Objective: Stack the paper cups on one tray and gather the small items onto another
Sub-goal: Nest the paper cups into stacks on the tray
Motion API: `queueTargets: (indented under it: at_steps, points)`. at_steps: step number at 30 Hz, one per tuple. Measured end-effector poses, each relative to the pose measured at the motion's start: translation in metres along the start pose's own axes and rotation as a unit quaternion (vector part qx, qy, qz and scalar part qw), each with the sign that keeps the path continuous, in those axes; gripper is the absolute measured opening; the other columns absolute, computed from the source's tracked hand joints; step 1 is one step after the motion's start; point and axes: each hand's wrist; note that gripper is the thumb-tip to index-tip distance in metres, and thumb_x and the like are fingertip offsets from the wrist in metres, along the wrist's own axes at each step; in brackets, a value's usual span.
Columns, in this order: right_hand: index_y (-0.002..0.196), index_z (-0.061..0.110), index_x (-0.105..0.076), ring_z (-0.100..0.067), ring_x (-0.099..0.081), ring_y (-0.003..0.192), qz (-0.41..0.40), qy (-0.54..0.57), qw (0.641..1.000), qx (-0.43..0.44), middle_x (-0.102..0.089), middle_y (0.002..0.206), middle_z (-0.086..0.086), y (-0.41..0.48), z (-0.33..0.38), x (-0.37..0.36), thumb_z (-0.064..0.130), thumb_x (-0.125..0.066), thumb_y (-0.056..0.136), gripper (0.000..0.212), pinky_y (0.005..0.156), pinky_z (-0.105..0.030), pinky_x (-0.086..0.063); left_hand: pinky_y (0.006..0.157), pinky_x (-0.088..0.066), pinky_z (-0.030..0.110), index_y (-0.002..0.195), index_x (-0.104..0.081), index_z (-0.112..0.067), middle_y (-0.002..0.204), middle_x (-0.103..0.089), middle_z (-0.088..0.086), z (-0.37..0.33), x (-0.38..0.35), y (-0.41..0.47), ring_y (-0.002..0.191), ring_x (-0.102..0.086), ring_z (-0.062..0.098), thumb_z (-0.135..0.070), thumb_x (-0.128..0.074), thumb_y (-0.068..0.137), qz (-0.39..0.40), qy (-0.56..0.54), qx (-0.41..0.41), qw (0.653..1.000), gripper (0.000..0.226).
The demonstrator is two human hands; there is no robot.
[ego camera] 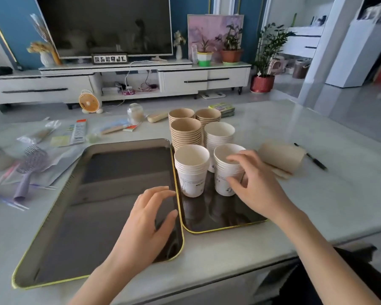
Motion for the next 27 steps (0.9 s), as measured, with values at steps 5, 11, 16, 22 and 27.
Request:
queueTargets:
  at_steps: [5,11,16,22,27]
  points:
    - [0.129,0.016,-0.046,-0.011,-0.062,0.069,0.006,0.056,0.998,0.000,-0.031,0.131,0.009,-0.010,0.000,0.002,0.005,-0.066,0.080,0.054,0.075,-0.033,-0.055,0.083,-0.038,0.016,0.120,-0.054,-0.026,0.125,-0.045,-0.018,-0.002,0.003,0.001,0.118,-0.043,0.005,-0.023,-0.058,0.088,0.001,0.016,0.025,1.000,0.032]
    - [0.133,0.015,-0.041,-0.023,-0.059,0.103,-0.009,0.014,0.997,-0.075,-0.031,0.142,-0.003,-0.018,0.015,0.026,0.013,-0.065,0.084,0.055,0.088,-0.042,-0.050,0.087,-0.035,0.014,0.122,-0.052,-0.025,0.122,-0.043,-0.019,-0.009,0.016,0.000,0.114,-0.040,0.002,-0.022,-0.055,0.090,-0.006,0.006,0.038,0.999,0.032]
    - [0.123,0.016,-0.051,-0.017,-0.059,0.095,-0.036,0.054,0.998,0.020,-0.046,0.125,0.001,-0.007,0.089,0.047,0.014,-0.061,0.085,0.039,0.085,-0.039,-0.051,0.094,-0.031,0.018,0.124,-0.051,-0.023,0.119,-0.043,-0.016,-0.009,0.045,0.000,0.115,-0.042,0.007,-0.022,-0.054,0.091,-0.030,-0.006,0.082,0.996,0.033]
    - [0.129,0.020,-0.045,-0.014,-0.052,0.107,0.225,0.122,0.959,0.119,-0.049,0.125,0.000,0.048,0.219,0.012,0.030,-0.057,0.090,0.042,0.088,-0.026,-0.041,0.094,-0.040,0.028,0.121,-0.054,-0.016,0.120,-0.054,-0.001,0.012,0.110,-0.003,0.115,-0.049,0.015,-0.020,-0.056,0.089,-0.149,-0.010,0.165,0.975,0.032]
    - [0.097,0.008,-0.054,-0.018,-0.056,0.069,0.365,0.336,0.867,-0.041,-0.055,0.082,-0.006,0.094,0.281,-0.078,0.011,-0.054,0.091,0.007,0.066,-0.031,-0.050,0.077,-0.034,0.022,0.115,-0.058,-0.005,0.105,-0.061,0.008,0.059,0.166,-0.031,0.097,-0.055,0.023,-0.011,-0.056,0.089,-0.261,-0.050,0.319,0.910,0.028]
Point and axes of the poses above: each hand's wrist, its own y-axis towards the middle knuckle, its own x-axis out of the back of the hand, z = x × y
